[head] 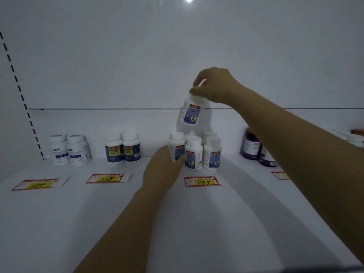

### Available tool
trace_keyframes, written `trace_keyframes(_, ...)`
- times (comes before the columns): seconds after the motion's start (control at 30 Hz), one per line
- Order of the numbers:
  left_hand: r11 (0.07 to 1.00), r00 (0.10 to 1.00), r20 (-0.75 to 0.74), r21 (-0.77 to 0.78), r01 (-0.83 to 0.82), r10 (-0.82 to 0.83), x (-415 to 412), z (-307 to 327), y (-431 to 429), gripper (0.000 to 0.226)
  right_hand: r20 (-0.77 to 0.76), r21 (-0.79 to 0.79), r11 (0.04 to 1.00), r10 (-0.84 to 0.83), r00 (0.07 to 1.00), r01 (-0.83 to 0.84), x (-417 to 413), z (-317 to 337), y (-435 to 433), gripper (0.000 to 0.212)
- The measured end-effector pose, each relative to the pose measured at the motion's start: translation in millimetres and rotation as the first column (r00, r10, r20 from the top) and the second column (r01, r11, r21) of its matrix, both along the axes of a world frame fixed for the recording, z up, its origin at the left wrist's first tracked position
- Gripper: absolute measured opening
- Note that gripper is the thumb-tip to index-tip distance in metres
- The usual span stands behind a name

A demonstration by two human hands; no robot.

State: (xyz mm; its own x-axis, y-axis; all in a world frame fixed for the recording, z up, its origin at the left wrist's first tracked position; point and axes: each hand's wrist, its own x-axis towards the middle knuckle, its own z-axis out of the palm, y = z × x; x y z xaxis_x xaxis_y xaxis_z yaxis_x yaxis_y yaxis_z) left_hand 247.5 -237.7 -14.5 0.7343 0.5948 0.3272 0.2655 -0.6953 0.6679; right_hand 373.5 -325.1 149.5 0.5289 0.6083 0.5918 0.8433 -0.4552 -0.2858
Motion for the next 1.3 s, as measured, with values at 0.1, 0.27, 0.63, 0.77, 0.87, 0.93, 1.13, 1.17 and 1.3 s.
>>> trace_keyframes(0.1,0.961,0.965,0.223,-0.206,0.186,-0.139,-1.6,16.1,-9.8,0.048,-0.135,0.072,0.992,0.109,0.985,-0.1,-13.8,-1.7,-17.5,0.025)
trace_keyframes(0.27,0.802,0.919,0.311,-0.47,0.369,-0.241,-4.6,21.1,-10.6,0.05,-0.139,0.094,0.987,0.14,0.98,-0.128,-27.0,-35.7,-33.5,0.027)
trace_keyframes(0.63,0.812,0.936,0.134,-0.469,0.348,-0.324,-3.3,11.2,-10.1,0.036,-0.353,0.26,0.954,0.237,0.905,-0.148,-17.4,-90.4,-30.8,0.025)
trace_keyframes(0.77,0.769,0.932,0.136,-0.531,0.355,-0.337,1.1,8.1,-6.3,0.038,-0.416,0.284,0.946,0.269,0.869,-0.157,-10.8,-93.6,-29.6,0.03)
trace_keyframes(0.87,0.749,0.921,0.141,-0.543,0.379,-0.364,1.5,7.2,-5.3,0.038,-0.469,0.281,0.945,0.286,0.836,-0.165,-5.4,-95.9,-30.7,0.035)
trace_keyframes(0.93,0.74,0.915,0.142,-0.548,0.39,-0.377,1.3,6.9,-5.3,0.038,-0.494,0.283,0.945,0.291,0.82,-0.165,-3.5,-97.7,-32.0,0.038)
trace_keyframes(1.13,0.727,0.913,0.139,-0.564,0.392,-0.385,1.6,5.3,-3.2,0.044,-0.531,0.31,0.935,0.321,0.785,-0.172,-3.5,-99.8,-33.9,0.045)
trace_keyframes(1.17,0.724,0.912,0.141,-0.567,0.394,-0.385,1.5,5.2,-3.2,0.044,-0.532,0.315,0.933,0.326,0.782,-0.174,-4.0,-99.9,-33.9,0.046)
trace_keyframes(1.3,0.697,0.908,0.169,-0.592,0.404,-0.383,1.7,5.3,-2.5,0.042,-0.55,0.335,0.921,0.362,0.753,-0.199,-5.0,-99.2,-34.7,0.052)
